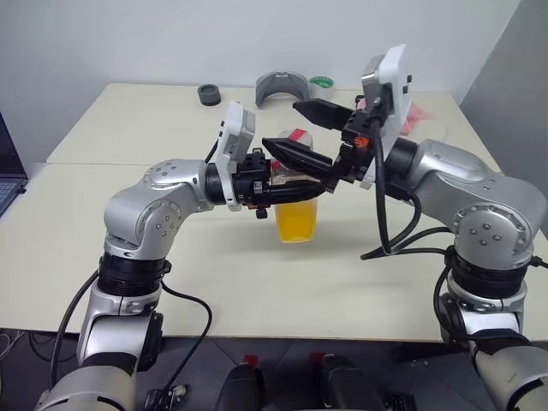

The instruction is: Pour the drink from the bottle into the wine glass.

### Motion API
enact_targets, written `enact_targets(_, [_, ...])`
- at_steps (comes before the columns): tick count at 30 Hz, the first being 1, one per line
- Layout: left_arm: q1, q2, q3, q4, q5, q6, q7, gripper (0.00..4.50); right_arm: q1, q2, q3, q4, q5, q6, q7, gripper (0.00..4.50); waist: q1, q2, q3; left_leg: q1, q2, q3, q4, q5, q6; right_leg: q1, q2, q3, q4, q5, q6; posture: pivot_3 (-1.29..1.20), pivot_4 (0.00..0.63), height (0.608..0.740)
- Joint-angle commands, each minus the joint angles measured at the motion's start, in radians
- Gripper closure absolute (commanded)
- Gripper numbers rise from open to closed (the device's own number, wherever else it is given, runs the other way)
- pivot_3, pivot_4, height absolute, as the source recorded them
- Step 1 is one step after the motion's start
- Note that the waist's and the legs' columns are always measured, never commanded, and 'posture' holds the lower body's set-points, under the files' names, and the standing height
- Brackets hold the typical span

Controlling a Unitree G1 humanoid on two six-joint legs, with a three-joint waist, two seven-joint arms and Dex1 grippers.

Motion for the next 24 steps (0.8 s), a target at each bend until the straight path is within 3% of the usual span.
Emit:
enact_targets(1, [-0.029, -0.003, 0.016, -0.028, -0.01, -0.018, -0.004, 2.53, -0.015, -0.032, -0.022, -0.006, -0.011, -0.024, 0.014, 0.04, 0.001, 0.0, 0.0, 0.0, 0.0, 0.0, 0.0, 0.0, 0.0, 0.0, 0.0, 0.0, 0.0, 0.0, 0.0, 0.0, 0.15, 0.74])
enact_targets(24, [-0.028, -0.008, 0.019, -0.026, -0.001, -0.025, -0.008, 2.53, 0.012, -0.127, -0.081, -0.019, 0.061, -0.002, 0.007, 0.04, 0.001, 0.0, 0.0, 0.0, 0.0, 0.0, 0.0, 0.0, 0.0, 0.0, 0.0, 0.001, 0.0, 0.0, 0.0, 0.0, 0.15, 0.74])
